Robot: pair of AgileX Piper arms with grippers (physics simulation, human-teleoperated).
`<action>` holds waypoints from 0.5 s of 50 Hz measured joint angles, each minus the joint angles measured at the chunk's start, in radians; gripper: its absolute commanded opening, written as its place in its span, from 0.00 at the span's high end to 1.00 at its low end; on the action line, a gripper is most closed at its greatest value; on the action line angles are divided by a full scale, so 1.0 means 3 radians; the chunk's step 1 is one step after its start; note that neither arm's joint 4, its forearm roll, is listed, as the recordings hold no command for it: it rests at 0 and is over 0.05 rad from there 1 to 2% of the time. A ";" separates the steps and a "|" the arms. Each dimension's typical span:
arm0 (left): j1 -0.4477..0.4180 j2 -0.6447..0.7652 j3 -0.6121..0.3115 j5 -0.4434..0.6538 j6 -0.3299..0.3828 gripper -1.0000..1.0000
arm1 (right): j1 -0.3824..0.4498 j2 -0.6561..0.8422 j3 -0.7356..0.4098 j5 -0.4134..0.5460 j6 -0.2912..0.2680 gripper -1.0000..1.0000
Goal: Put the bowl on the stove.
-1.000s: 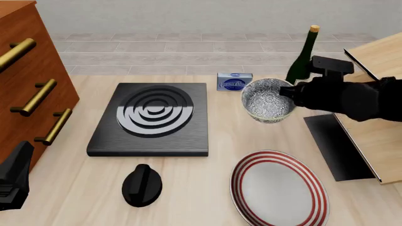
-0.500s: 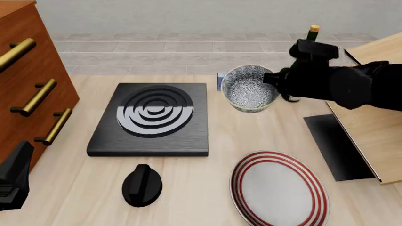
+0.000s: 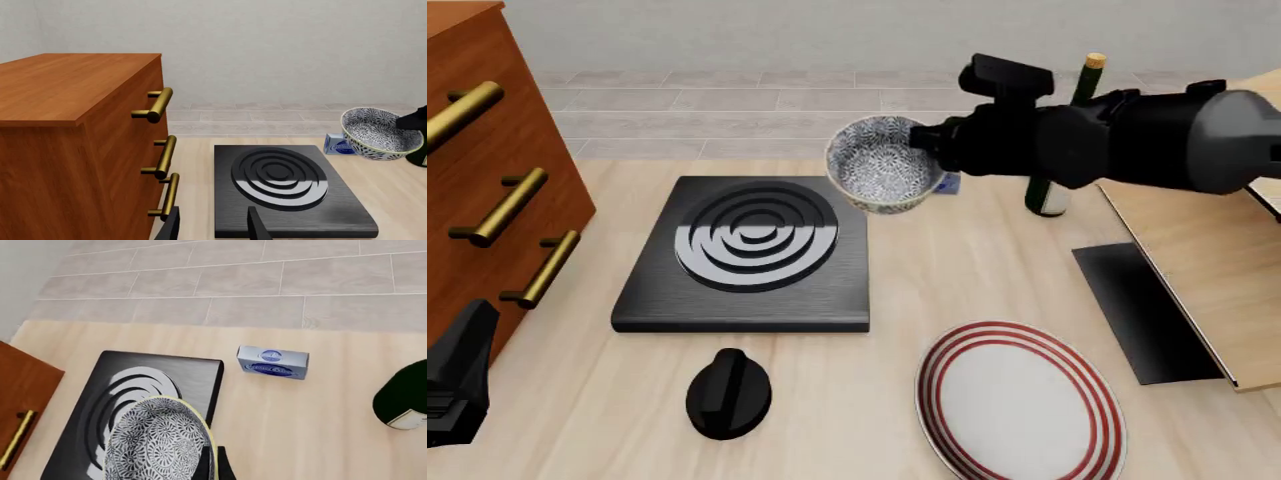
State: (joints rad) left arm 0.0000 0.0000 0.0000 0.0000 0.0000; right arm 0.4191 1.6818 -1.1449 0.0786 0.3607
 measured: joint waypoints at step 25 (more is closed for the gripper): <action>0.0000 0.0000 0.0000 0.0000 0.0000 0.00 | 0.0273 0.0580 -0.0808 0.0220 0.0274 1.00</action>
State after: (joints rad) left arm 0.0000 0.0000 0.0000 0.0000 0.0000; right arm 0.5009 1.8559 -1.3873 0.1446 0.4428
